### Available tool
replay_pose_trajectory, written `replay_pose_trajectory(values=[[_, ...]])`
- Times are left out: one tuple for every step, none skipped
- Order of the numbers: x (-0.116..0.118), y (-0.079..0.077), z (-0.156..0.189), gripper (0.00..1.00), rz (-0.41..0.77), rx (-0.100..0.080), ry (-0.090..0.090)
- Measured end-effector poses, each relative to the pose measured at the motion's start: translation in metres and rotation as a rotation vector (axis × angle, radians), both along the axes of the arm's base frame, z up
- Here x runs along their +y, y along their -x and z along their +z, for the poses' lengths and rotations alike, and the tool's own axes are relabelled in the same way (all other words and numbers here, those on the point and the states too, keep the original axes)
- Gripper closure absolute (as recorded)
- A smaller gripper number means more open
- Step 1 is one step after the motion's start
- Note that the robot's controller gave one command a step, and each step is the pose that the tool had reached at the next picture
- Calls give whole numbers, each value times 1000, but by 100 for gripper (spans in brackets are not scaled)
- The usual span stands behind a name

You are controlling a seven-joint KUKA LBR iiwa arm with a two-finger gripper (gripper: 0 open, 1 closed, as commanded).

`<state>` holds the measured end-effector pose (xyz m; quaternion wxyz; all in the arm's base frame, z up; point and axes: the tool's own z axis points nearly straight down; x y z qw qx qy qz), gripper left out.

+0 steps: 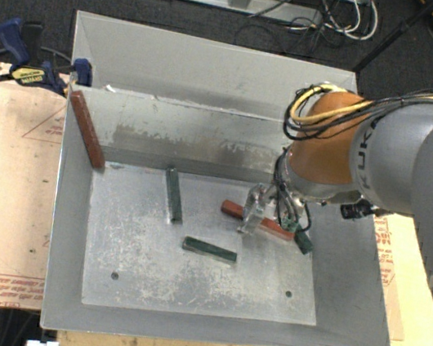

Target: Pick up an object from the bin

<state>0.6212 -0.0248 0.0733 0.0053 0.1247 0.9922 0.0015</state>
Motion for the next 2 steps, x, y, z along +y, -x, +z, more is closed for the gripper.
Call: replay_pose_trajectory(values=[[0, 0, 0, 100, 0, 0, 0], [0, 0, 0, 100, 0, 0, 0]])
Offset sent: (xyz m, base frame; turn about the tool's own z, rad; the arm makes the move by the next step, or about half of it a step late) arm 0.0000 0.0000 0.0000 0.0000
